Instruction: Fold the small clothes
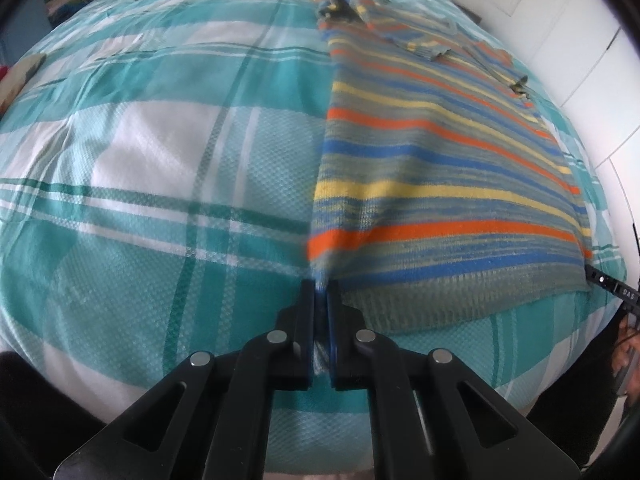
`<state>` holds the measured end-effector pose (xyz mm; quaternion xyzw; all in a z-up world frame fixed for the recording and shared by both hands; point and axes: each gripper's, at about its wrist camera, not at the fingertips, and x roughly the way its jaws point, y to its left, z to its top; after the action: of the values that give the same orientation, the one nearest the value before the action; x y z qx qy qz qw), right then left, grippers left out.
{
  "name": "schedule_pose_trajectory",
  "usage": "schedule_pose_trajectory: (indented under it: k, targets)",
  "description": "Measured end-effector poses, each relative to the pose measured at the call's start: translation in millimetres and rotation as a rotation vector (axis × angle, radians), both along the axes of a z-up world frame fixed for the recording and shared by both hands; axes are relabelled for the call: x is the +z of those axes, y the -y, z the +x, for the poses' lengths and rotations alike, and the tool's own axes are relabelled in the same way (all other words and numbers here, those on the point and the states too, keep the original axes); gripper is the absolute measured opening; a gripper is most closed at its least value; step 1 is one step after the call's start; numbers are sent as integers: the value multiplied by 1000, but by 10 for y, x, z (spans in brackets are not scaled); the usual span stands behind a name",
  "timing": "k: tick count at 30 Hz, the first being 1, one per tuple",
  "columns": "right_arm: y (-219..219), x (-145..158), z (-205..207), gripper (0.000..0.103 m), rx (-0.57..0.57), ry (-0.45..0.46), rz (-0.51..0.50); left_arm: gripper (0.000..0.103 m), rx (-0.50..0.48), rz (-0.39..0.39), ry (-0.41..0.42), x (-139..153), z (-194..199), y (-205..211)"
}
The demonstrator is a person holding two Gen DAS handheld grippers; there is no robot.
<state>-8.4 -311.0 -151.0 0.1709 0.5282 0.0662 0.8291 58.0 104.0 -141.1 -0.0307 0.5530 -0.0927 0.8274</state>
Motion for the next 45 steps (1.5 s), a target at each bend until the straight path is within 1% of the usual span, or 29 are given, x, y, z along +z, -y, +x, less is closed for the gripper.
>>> schedule_pose_trajectory:
  k: [7,23,29,33,35,36,37,38,40,42,44,45]
  targets:
    - [-22,3,-18,4,-13,11,0,4,-13,43,23,-10,-7,61]
    - [-27,23,-68,5,-39,28,10,6,-6,51,26,-5,-13,70]
    - [-31,31,-86,8,-40,26,11,6,-15,80,37,13,-32,107]
    - [-55,58,-129,10,-32,21,-12,9,-17,100,41,36,-56,137]
    - [-66,67,-161,10,-27,15,-19,13,-19,109,40,47,-77,146]
    - [-66,71,-185,10,-24,11,-23,17,-21,110,36,56,-93,147]
    - [-66,75,-208,10,-21,6,-26,24,-24,105,29,68,-108,141]
    - [-63,79,-236,10,-17,-2,-28,29,-26,92,21,81,-128,134]
    - [-54,88,-302,10,-5,-30,-37,53,-32,57,-5,121,-171,100]
    - [-34,109,-381,12,12,-82,-78,59,-32,43,-23,190,-232,61]
    - [12,193,-448,12,34,-121,-168,60,-17,62,0,336,-282,4]
    - [51,276,-468,12,39,-117,-222,62,-7,67,22,421,-281,-15]
